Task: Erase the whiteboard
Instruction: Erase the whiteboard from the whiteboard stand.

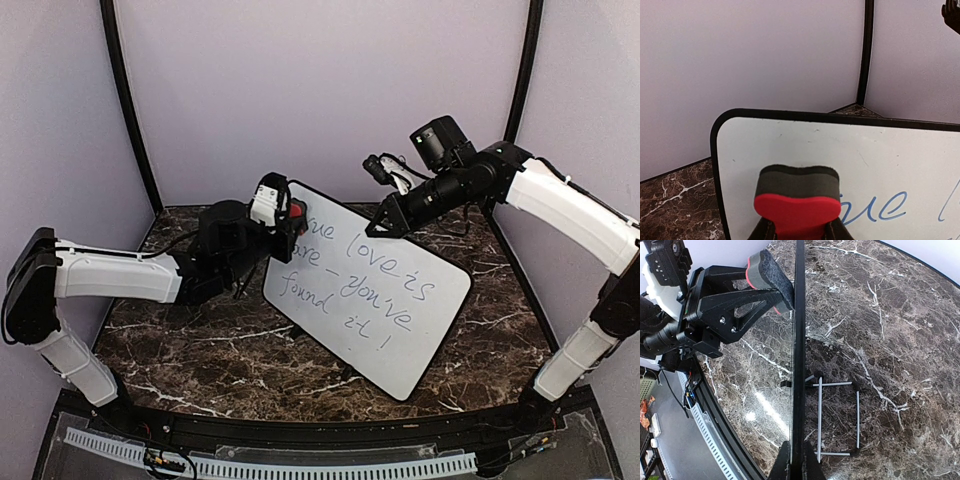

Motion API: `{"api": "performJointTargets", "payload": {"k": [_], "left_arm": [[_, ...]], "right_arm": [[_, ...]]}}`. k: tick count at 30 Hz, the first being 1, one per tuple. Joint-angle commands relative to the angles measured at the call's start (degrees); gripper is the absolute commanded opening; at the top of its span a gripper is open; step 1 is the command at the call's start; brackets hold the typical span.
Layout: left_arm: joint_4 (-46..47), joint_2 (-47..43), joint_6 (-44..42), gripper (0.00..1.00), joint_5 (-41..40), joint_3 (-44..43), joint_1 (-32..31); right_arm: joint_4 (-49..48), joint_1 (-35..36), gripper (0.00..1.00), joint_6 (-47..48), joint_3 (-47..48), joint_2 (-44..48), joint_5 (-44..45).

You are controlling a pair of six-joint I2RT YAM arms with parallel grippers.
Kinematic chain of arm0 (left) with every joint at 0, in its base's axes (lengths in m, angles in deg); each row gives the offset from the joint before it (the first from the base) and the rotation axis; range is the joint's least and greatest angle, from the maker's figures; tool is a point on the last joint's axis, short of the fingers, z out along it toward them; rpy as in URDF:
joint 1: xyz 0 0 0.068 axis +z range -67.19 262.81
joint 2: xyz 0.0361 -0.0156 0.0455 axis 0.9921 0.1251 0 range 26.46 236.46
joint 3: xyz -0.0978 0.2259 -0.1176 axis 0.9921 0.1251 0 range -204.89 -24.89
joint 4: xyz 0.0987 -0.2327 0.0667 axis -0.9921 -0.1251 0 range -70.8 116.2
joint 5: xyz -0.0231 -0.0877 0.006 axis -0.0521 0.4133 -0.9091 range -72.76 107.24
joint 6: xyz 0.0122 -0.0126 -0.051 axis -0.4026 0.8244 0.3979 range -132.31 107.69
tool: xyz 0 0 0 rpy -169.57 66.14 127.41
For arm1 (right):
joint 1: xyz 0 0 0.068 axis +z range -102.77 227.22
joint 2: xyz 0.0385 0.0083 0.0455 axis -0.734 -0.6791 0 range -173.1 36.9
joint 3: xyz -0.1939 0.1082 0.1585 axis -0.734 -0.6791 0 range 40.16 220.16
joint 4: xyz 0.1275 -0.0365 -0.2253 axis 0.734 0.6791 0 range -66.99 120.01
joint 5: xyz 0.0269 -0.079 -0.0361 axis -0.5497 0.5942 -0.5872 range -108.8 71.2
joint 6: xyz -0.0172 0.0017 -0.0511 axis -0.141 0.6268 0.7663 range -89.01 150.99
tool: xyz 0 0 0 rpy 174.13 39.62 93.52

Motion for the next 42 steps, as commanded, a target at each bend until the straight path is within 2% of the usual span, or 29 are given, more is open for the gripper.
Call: {"api": "performJointTargets", "payload": {"k": [1,7,11,18,24,37,42], "left_arm": [[2.5,0.5,-2.0,0.06,-0.5,-3.4,-0.3],[2.2,1.9,-4.3,0.06,1.2,-8.6,-0.3],[1.1,2.2,-3.5,0.06,2.0,-8.5,-0.3],[2.1,0.2,2.4,0.05,2.8,-0.3,-0.3],[3.4,-0.1,4.1,0.05,2.6,3.8,-0.6],[3.4,1.9,0.0,0.05,3.1,-6.1,-0.6],[2.7,1.9,1.3,0.05,4.3,-5.2,-0.7]], "right_arm": [[-1.6,1.0,0.00,1.1,0.4,-0.3,-3.8],[-1.7,1.0,0.00,1.3,-0.1,0.0,-3.4],[-1.7,1.0,0.00,1.4,-0.4,0.3,-3.1],[-1.7,1.0,0.00,1.6,-0.3,0.2,-3.3],[-1.8,1.0,0.00,1.6,-0.6,0.0,-3.4],[-2.0,1.0,0.00,1.1,-0.7,-0.3,-3.2],[-1.8,1.0,0.00,1.3,-0.5,-0.2,-2.9]]}}
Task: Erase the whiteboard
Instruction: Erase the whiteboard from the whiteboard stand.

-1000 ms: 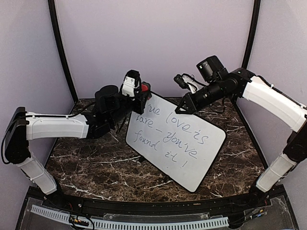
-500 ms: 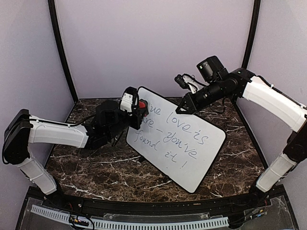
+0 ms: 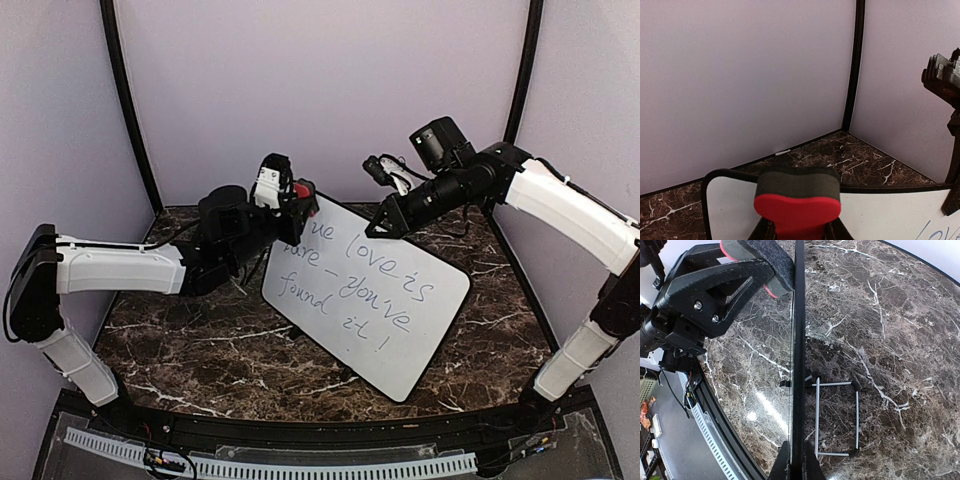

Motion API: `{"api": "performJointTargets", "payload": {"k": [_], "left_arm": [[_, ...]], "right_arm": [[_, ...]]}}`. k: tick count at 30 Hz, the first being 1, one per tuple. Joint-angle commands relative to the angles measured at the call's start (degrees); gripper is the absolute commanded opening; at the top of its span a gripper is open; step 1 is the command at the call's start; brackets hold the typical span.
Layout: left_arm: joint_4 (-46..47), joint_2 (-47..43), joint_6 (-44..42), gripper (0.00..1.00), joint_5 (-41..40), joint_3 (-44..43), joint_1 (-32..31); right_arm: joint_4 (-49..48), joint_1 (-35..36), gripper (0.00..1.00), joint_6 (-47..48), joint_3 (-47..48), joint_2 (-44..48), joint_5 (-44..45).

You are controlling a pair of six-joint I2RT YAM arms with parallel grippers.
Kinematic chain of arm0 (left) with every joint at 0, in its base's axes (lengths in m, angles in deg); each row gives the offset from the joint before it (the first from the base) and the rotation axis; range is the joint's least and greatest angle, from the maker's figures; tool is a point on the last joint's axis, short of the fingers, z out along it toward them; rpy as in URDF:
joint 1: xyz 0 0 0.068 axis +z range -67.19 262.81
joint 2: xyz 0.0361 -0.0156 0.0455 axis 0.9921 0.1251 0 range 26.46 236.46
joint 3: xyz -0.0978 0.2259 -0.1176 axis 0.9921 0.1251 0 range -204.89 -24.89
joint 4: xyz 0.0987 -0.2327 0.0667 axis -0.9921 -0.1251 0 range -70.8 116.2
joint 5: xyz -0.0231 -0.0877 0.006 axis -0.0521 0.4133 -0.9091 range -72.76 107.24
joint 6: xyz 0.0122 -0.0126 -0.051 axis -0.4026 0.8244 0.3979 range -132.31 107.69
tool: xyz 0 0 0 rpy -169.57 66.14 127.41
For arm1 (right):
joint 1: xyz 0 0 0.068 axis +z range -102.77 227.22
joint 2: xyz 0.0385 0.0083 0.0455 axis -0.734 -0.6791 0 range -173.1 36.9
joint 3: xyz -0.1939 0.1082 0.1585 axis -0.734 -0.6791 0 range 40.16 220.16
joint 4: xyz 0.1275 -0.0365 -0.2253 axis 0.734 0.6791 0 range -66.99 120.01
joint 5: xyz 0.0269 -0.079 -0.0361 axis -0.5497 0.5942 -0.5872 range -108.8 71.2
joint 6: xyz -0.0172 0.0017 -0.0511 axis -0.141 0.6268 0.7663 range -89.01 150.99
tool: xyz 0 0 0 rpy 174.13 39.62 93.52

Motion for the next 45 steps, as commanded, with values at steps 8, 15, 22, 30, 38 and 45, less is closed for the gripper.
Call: {"api": "performJointTargets", "payload": {"k": [8,15,22,30,38,45], "left_arm": [[1.3,-0.6,4.9,0.05,0.1,9.1,-2.0],[1.8,-0.6,3.9,0.05,-1.2,8.5,-2.4],[1.0,0.8,-1.1,0.05,-1.8,0.4,-2.4],[0.8,0.9,0.6,0.05,-0.7,0.9,-2.4],[2.3,-1.0,6.0,0.05,1.1,9.2,-2.9],[2.3,-0.1,4.4,0.05,1.1,6.7,-3.1]], "right_arm": [[-1.9,1.1,0.00,1.8,-0.5,-0.3,-3.0],[-2.0,1.1,0.00,1.9,-0.7,-0.2,-3.0],[-2.3,1.1,0.00,2.0,-1.4,0.0,-3.2],[-2.4,1.1,0.00,2.2,-1.6,0.4,-3.0],[-2.2,1.1,0.00,1.8,-1.1,0.2,-3.0],[-1.9,1.1,0.00,1.1,-0.3,0.0,-3.0]]}}
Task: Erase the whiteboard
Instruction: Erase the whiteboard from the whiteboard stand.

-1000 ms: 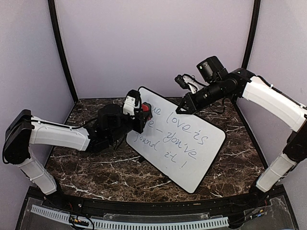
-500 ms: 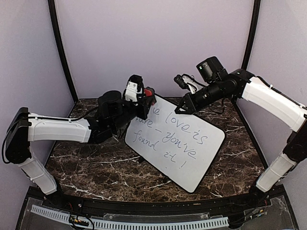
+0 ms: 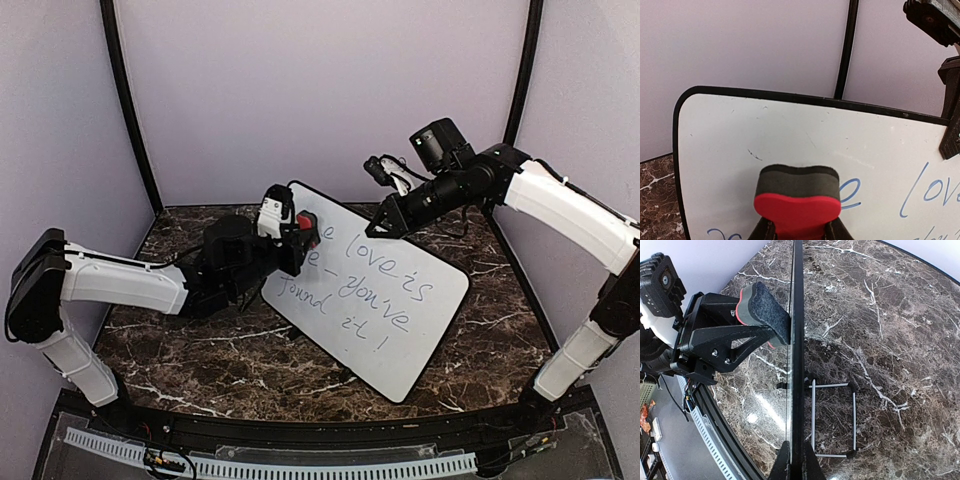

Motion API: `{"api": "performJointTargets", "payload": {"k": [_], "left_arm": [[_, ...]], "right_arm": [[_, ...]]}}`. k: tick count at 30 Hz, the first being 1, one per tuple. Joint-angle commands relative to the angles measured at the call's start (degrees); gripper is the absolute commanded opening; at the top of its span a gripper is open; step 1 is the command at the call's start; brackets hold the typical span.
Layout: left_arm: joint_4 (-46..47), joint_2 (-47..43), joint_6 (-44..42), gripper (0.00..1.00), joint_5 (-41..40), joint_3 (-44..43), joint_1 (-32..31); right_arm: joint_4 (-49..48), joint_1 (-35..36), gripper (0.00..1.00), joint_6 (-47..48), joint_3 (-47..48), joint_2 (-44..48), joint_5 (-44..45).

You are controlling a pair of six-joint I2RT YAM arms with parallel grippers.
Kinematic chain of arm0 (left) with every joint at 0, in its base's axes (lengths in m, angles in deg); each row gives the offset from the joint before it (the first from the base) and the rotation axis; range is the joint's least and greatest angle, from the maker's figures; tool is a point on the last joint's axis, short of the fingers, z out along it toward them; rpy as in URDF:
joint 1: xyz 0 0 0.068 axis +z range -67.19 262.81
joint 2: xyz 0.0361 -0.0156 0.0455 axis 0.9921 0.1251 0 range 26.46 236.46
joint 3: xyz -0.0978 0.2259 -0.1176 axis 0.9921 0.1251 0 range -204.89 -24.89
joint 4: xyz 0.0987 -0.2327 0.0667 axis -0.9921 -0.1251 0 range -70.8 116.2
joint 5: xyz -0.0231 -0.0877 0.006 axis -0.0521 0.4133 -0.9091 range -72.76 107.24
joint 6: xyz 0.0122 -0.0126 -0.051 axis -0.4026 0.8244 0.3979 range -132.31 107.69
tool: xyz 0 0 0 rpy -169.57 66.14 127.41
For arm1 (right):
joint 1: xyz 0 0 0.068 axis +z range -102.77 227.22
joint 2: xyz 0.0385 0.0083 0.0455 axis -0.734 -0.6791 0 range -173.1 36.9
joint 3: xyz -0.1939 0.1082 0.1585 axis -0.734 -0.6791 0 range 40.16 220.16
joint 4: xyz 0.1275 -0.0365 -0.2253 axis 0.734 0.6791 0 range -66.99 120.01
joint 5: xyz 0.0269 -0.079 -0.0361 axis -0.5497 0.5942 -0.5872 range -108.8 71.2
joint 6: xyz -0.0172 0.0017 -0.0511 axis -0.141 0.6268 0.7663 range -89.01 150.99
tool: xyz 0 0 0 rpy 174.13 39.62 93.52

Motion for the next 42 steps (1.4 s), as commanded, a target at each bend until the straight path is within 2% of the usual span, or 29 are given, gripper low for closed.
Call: {"api": "performJointTargets", "payload": {"k": [1,9,18,23,35,42], "left_arm": [[-1.1,0.1,-0.5,0.05,1.4,-3.1,-0.4],[-1.7,2.0,-2.5,0.05,2.3,-8.8,-0.3],[-0.7,0.7,1.6,0.05,2.5,-0.7,-1.1],[-0.5,1.2,2.3,0.05,1.7,0.8,-2.1],[-2.2,4.3,-3.0,0.06,0.7,-10.5,-2.2],[-1.4,3.7,-0.3,0.05,1.0,-6.4,-2.2]], "right_arm": [[-0.8,1.3,0.00,1.8,0.5,0.1,-3.2],[-0.7,1.4,0.00,1.8,0.0,0.2,-2.7],[-1.0,1.4,0.00,1.9,0.1,-0.1,-2.9],[-0.7,1.4,0.00,2.0,0.3,-0.5,-2.7],[-0.5,1.3,0.00,1.9,0.7,-0.9,-2.8],[-0.6,1.3,0.00,2.0,0.6,-0.6,-3.1]]}}
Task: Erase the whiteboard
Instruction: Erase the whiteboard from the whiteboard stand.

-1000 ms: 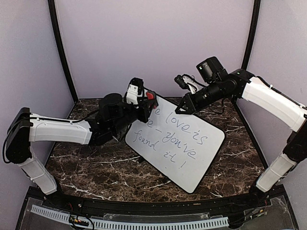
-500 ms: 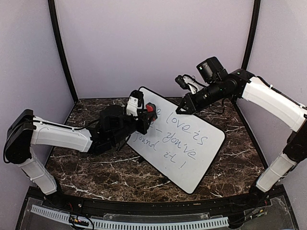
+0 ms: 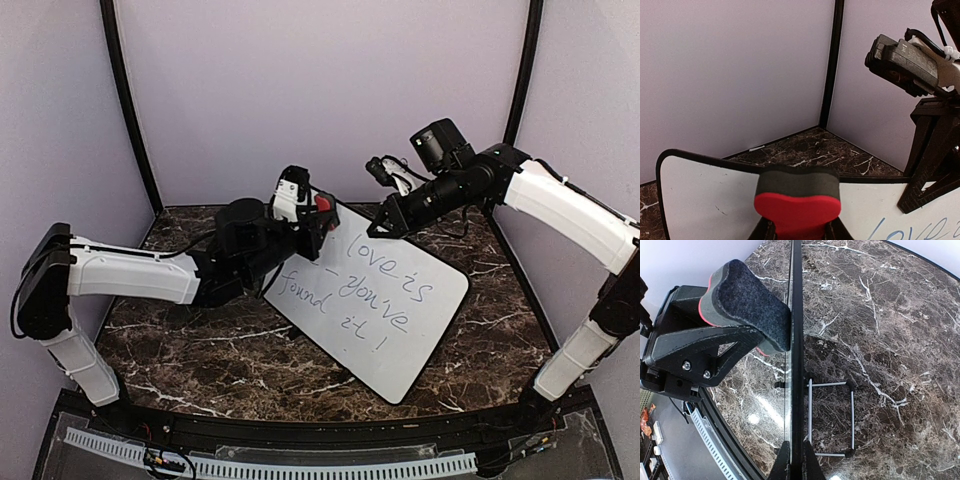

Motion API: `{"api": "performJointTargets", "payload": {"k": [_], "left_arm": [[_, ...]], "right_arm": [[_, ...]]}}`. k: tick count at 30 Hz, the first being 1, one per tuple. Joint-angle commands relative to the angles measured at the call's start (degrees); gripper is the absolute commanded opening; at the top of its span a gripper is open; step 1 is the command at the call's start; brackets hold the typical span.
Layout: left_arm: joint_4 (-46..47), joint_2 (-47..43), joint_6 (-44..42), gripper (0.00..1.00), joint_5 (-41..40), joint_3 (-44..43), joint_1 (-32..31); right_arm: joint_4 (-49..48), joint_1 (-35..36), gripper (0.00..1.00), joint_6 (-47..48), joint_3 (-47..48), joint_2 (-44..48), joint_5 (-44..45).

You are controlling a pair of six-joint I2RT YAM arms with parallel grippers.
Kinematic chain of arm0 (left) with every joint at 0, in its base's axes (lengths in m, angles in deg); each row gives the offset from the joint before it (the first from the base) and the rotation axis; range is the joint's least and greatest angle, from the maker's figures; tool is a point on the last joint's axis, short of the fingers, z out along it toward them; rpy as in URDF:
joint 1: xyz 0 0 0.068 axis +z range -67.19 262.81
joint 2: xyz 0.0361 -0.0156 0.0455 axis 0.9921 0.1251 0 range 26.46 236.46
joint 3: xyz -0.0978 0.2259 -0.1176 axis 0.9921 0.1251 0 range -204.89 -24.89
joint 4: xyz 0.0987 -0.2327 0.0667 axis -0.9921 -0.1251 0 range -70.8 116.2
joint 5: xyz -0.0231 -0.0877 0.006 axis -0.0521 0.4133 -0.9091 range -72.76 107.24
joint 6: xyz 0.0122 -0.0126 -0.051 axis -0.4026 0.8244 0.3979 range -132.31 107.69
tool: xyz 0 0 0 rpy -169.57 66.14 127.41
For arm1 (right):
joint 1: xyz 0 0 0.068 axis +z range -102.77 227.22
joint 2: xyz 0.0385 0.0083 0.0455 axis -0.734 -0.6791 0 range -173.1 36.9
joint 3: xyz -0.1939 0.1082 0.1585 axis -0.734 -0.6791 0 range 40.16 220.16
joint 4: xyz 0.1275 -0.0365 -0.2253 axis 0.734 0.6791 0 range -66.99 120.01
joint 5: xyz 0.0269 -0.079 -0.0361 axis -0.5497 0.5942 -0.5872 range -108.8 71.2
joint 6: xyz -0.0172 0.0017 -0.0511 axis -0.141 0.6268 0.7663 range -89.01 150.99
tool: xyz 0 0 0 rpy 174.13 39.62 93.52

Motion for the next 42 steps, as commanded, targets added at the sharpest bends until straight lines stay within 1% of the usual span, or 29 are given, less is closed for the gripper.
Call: {"api": "performJointTargets", "payload": {"k": [1,5,9,13,17,20,23,26,33,38,42], "left_arm": [[-0.1,0.0,1.9,0.05,0.6,4.7,-0.3],[0.6,-1.6,4.1,0.05,0.6,9.1,-0.3],[1.0,-1.6,5.2,0.05,0.7,10.4,-0.4],[1.1,-0.4,3.4,0.06,-0.3,7.7,-0.4],[0.5,1.1,0.3,0.05,-1.7,2.6,-0.2],[-0.1,1.5,-0.3,0.06,-0.9,-0.5,0.1],[-0.6,1.3,0.6,0.06,0.7,-1.2,0.2],[-0.4,0.9,2.8,0.06,2.9,1.0,0.0],[0.8,-0.5,7.0,0.05,3.4,8.4,-1.1],[1.1,-1.0,7.3,0.05,4.5,8.7,-1.7],[0.8,-0.2,6.9,0.05,5.2,5.9,-2.9]], "right_arm": [[-1.2,1.7,0.00,3.2,0.6,-0.4,-3.8],[-0.9,1.8,0.00,3.2,0.7,-0.3,-3.8],[-1.0,1.7,0.00,3.2,0.7,-0.4,-3.8],[-1.2,1.7,0.00,3.2,0.5,-0.6,-3.8],[-1.2,1.7,0.00,3.2,0.4,-0.5,-3.8],[-1.1,1.7,0.00,3.2,0.4,-0.4,-3.4],[-1.0,1.7,0.00,3.4,0.3,-0.4,-3.3],[-1.1,1.7,0.00,3.4,0.3,-0.5,-3.1],[-0.8,1.7,0.00,3.1,0.9,-1.1,-3.0],[-0.8,1.7,0.00,2.6,1.9,-1.8,-3.1],[-0.5,1.7,0.00,2.3,2.6,-2.2,-2.8]]}}
